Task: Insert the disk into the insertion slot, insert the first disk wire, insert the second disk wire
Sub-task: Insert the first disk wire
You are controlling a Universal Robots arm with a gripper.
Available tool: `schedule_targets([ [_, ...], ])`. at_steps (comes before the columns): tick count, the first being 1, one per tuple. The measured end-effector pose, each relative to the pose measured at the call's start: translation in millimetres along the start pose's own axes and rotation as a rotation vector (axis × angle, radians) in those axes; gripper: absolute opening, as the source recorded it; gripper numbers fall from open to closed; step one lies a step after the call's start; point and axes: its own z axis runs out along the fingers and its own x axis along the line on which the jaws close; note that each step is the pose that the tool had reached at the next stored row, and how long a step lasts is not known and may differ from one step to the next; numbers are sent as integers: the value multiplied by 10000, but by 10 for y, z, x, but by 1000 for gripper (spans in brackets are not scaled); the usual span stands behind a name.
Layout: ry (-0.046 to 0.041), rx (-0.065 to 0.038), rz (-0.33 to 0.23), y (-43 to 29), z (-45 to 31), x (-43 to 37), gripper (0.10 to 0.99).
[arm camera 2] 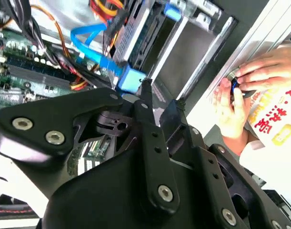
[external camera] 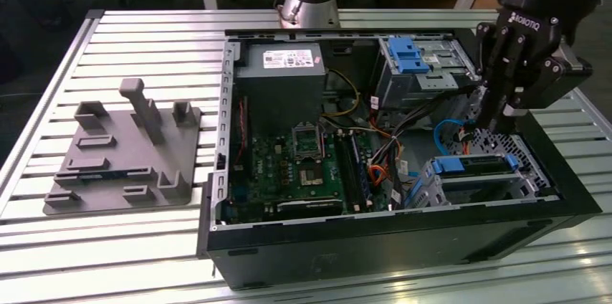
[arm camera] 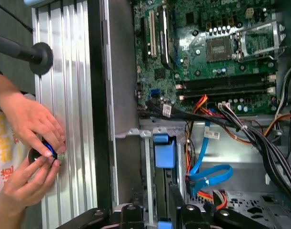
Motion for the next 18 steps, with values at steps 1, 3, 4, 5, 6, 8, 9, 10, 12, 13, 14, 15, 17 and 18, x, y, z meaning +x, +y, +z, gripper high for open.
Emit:
schedule_targets([
  [1,3,1,-2,-49,1,-13,349],
  [3,0,0,-1,-128,3,-41,349],
  [4,3,1,-2,-146,1,-59,349],
  [5,2,2,-4,-157,1,-75,349],
  [6,3,2,-5,-156,-2,-102,349],
  [8,27,4,-4,-150,-15,-184,349],
  [9,35,5,-4,-147,-21,-223,349],
  [10,36,5,-5,-145,-22,-259,349],
  [12,42,9,-15,-157,2,-298,349],
  [13,43,9,-16,-167,16,-314,349],
  [14,43,7,-22,-183,32,-325,349],
  [15,45,-1,-31,-207,47,-334,349],
  [17,46,-19,-47,-239,78,-354,349],
  [18,50,-28,-55,-248,86,-366,349],
])
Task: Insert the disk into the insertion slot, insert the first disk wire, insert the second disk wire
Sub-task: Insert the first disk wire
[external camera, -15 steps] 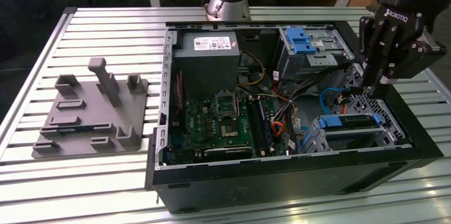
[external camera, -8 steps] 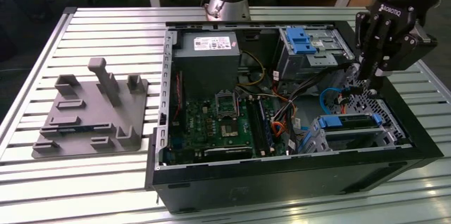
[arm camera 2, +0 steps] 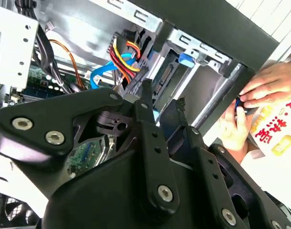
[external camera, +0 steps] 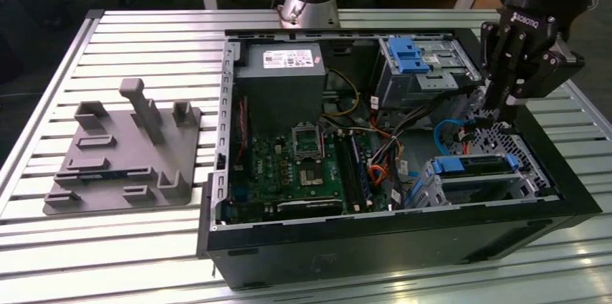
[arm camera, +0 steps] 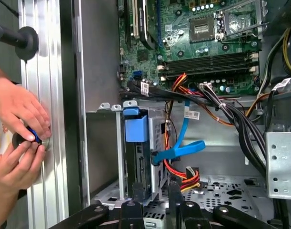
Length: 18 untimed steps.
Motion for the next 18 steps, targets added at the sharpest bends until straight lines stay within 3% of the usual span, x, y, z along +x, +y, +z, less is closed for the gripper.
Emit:
schedule_targets([
  [4,48,-8,-1,4,39,-83,349],
  [9,66,-9,1,1,118,-114,349],
  [14,73,-28,5,-6,145,-178,349],
  [18,88,-100,-18,-24,166,-194,349],
])
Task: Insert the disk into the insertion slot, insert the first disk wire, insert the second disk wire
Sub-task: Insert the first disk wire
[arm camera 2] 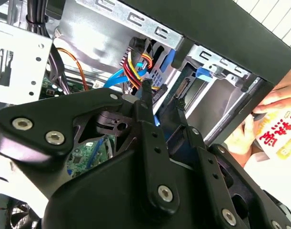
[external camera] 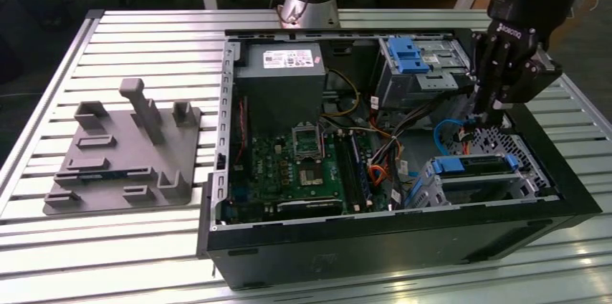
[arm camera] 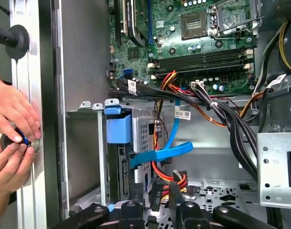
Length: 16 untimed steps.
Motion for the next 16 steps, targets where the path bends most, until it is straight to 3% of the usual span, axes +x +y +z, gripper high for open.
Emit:
schedule_targets([
  [16,95,-117,189,-33,38,-67,349],
])
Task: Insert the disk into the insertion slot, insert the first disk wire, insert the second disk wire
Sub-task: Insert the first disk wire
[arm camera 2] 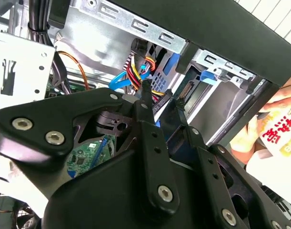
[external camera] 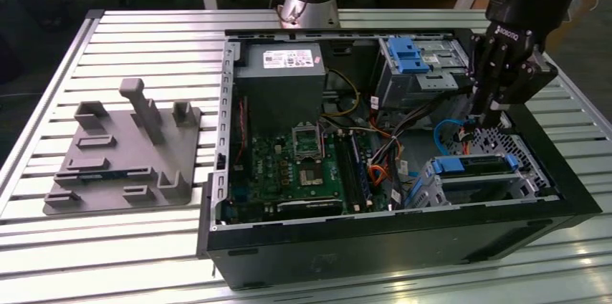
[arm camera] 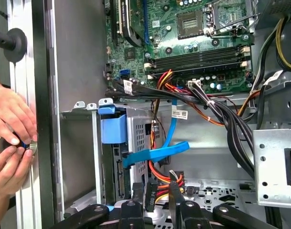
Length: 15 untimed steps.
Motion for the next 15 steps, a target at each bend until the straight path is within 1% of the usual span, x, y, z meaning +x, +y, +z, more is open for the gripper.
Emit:
schedule_targets([
  [5,155,-9,28,-8,-1,-12,349],
  [8,160,-11,27,-9,-1,-13,349],
  [11,207,-8,29,-8,4,-16,349],
  [13,266,-3,34,-8,7,-20,349],
  [15,342,3,39,-8,9,-26,349],
])
